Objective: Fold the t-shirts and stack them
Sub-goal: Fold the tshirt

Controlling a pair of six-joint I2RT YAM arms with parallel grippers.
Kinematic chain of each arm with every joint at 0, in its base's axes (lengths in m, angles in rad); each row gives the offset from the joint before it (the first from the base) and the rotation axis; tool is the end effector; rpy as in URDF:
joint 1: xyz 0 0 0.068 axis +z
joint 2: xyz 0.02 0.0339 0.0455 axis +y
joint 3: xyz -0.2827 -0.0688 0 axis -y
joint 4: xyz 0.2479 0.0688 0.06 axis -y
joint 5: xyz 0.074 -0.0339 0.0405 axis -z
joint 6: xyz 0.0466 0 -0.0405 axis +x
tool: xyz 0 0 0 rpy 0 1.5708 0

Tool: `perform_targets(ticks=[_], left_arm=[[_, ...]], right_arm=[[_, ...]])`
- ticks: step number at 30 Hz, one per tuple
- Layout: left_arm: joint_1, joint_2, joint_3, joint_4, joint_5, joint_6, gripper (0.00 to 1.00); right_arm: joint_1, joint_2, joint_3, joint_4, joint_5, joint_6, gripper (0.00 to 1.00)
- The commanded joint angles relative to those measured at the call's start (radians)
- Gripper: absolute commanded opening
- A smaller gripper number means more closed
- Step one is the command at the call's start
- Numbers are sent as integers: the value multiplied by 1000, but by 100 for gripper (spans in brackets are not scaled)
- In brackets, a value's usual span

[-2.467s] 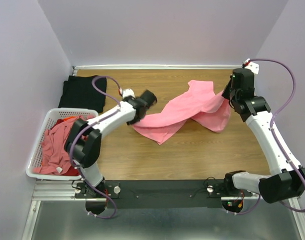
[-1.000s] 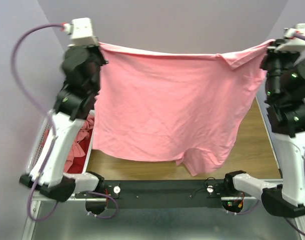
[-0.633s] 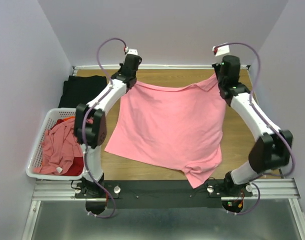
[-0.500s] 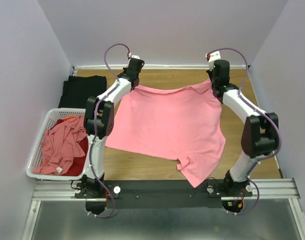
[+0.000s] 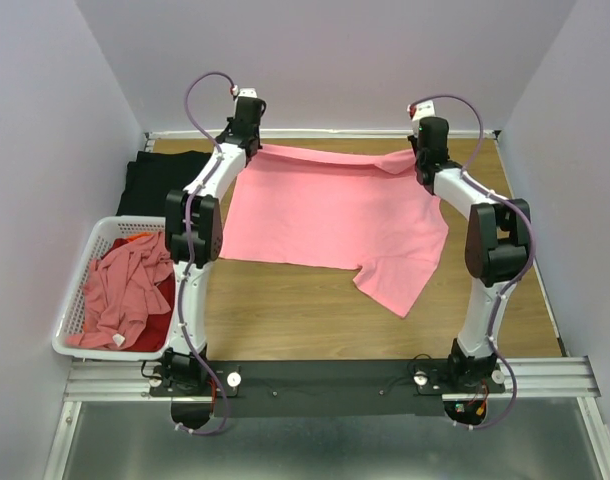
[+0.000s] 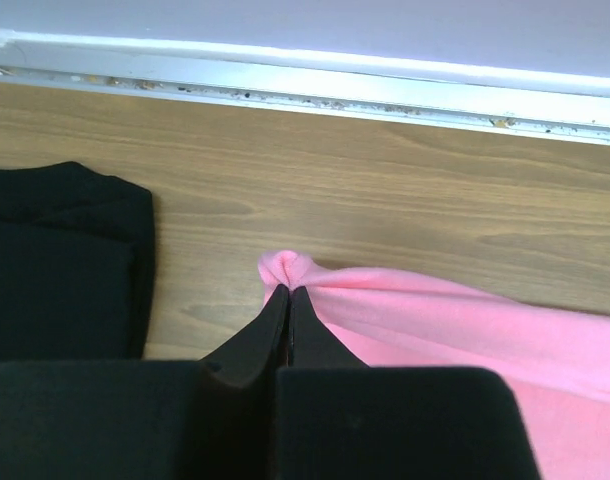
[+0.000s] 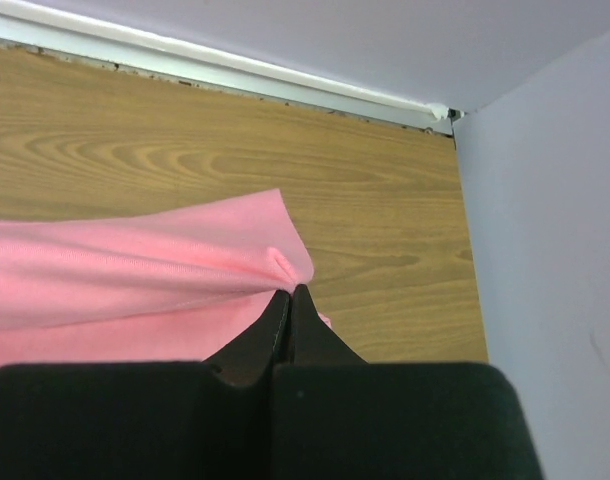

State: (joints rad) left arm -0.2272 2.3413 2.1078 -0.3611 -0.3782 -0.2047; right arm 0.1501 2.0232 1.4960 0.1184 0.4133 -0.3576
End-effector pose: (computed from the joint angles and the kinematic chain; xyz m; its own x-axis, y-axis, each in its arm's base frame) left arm 0.5584 -0.1114 0.2517 -0.5164 -0.0745 -0.8531 -0.1978 0.9797 0.0341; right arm 0.4923 0.0555 0.2485 -0.4478 -0.3919 -0.8037 0.0755 0.8790 -0.4707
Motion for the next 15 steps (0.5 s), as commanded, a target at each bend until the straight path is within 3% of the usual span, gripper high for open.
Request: perform_targets(ticks=[1,15], left_arm=[[20,24,30,-22,90,-28,0],[65,-63,31,-156,237,-160,0]], right_arm=[[-6,-26,27,14,33,38,1],[-4,-172,72,-330,32,227,1]])
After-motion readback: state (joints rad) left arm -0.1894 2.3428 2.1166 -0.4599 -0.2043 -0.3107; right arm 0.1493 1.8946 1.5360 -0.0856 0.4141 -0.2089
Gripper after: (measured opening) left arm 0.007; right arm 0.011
